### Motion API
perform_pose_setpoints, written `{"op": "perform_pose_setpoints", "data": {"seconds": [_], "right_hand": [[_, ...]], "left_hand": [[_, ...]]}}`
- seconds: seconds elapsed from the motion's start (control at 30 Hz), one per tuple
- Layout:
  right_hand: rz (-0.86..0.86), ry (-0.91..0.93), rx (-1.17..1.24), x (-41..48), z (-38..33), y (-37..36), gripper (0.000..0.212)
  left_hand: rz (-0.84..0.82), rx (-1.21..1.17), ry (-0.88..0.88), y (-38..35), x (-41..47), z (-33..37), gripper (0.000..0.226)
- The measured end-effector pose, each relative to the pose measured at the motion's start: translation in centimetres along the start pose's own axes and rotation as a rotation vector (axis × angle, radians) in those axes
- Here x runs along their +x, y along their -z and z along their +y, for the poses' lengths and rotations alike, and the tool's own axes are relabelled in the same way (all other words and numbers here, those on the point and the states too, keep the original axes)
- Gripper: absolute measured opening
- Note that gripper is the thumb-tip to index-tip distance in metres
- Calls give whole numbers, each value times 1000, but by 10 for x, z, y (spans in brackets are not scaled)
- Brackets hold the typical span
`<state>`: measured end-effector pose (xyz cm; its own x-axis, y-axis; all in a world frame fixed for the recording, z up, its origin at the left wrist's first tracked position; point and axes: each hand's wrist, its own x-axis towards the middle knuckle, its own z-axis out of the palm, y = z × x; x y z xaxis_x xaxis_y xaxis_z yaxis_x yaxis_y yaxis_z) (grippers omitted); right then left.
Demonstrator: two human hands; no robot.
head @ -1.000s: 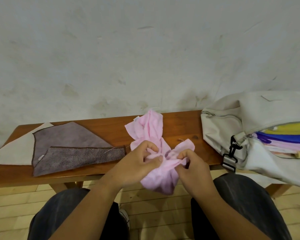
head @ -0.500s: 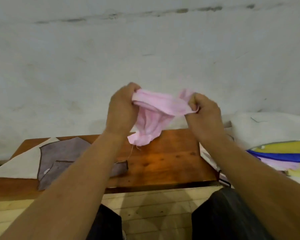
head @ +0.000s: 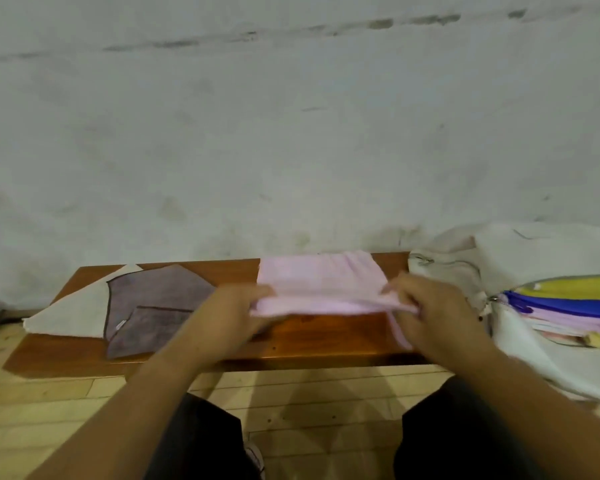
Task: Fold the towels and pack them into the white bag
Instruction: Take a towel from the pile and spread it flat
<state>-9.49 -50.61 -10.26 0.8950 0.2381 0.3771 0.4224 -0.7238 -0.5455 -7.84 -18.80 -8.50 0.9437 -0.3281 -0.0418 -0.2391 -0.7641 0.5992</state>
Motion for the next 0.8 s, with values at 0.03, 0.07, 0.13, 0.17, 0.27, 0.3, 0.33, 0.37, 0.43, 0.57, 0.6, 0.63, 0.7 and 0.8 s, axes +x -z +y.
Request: {"op": "perform_pose_setpoints", "data": {"seconds": [0.03, 0.07, 0.13, 0.17, 0.27, 0.3, 0.33, 0.37, 0.43, 0.57, 0.6, 0.63, 0.7, 0.8], "right_hand": [[-88, -54, 19, -14, 3, -10, 23], [-162, -108, 39, -26, 4, -17, 24], [-286, -186, 46, -42, 4, -26, 28], [-355, -208, 30, -47, 3, -29, 26], [-554, -224, -65, -63, 4, -29, 21], [-600, -215, -106, -68, 9, -30, 23], [-632, -204, -148, -73, 12, -29, 23], [-652, -189, -188, -76, 18, -28, 19], [-627, -156, -234, -84, 32, -29, 15], [-307, -214, -239, -91, 55, -28, 17], [-220, -232, -193, -90, 53, -26, 17], [-151, -255, -148, -89, 50, -24, 19], [-137, -375, -84, -84, 41, -18, 26], [-436, -680, -39, -69, 24, -7, 25]], "left_hand": [[-93, 7, 8, -13, -12, -9, 12], [-144, 0, 20, -23, -21, -15, 15], [-166, -20, 55, -40, -36, -20, 35], [-158, -42, 77, -46, -42, -20, 45], [-171, -71, 124, -55, -57, -30, 48], [-177, -61, 126, -54, -62, -34, 46], [-176, -61, 127, -52, -65, -37, 42], [-170, -57, 125, -51, -68, -40, 37], [-137, -60, 136, -49, -73, -37, 29], [7, -160, 154, -46, -83, -26, 35], [47, -203, 157, -45, -86, -25, 34], [84, -252, 189, -43, -89, -21, 33], [124, -399, 315, -38, -93, -12, 30], [-70, -680, 537, -31, -92, 4, 22]]}}
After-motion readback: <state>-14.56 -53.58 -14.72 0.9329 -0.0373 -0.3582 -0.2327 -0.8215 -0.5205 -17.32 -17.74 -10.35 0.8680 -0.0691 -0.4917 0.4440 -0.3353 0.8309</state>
